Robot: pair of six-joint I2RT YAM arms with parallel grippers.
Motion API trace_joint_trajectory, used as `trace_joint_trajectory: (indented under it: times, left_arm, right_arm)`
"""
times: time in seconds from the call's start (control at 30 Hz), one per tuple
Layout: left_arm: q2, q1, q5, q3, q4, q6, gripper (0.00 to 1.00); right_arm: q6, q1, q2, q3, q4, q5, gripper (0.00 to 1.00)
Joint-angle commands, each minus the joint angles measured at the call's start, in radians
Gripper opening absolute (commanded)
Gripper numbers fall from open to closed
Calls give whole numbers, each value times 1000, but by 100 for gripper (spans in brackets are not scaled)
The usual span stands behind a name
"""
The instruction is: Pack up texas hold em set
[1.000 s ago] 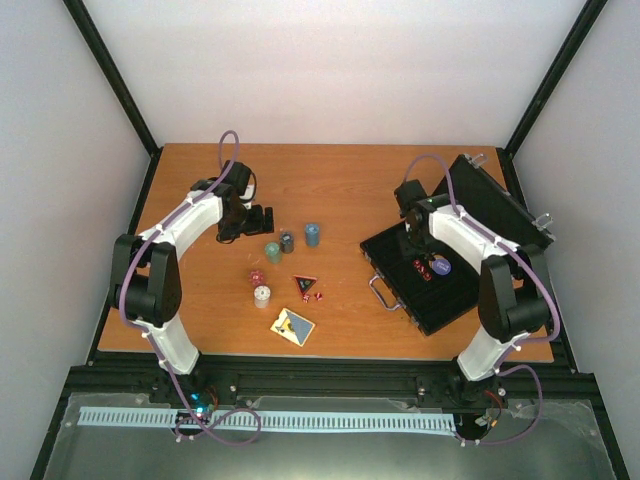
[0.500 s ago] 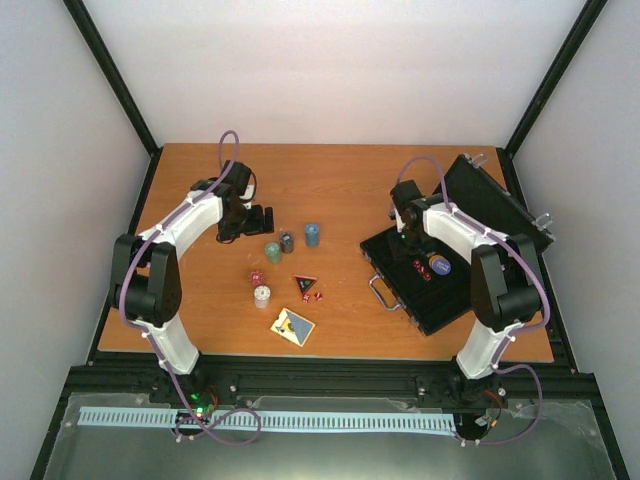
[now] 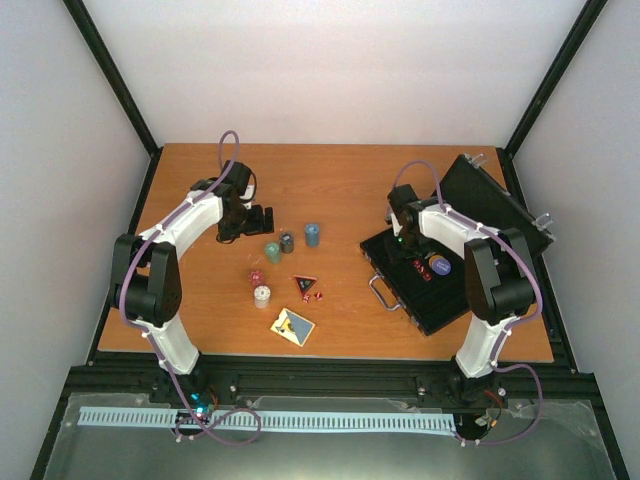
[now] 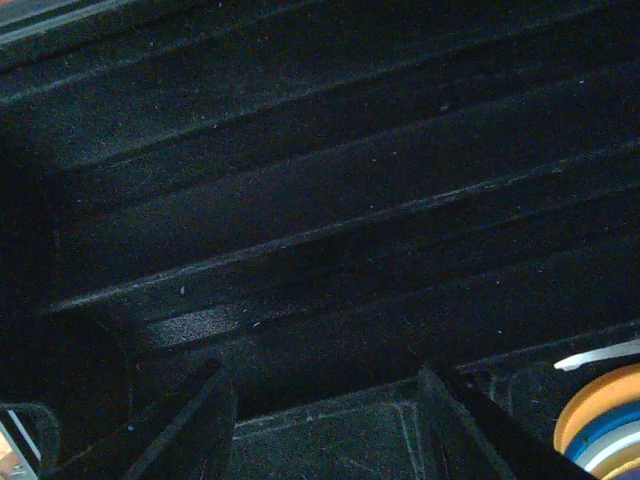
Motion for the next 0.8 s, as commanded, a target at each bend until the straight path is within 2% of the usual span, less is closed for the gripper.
trace_joint_trajectory:
  times: [0.0,0.53,0.77]
  left_arm:
    - [19,-3,-9,39,2,7,100]
    - [29,-2,-7,51,1,6,100]
    - [27,-2,-9,52,0,5,100]
  right_arm:
    - [5,0,12,-46,-5,28,50]
    - [16,-2,-55,-127,-16,57,50]
    - [-32,4,-104,-76,10,-82,56]
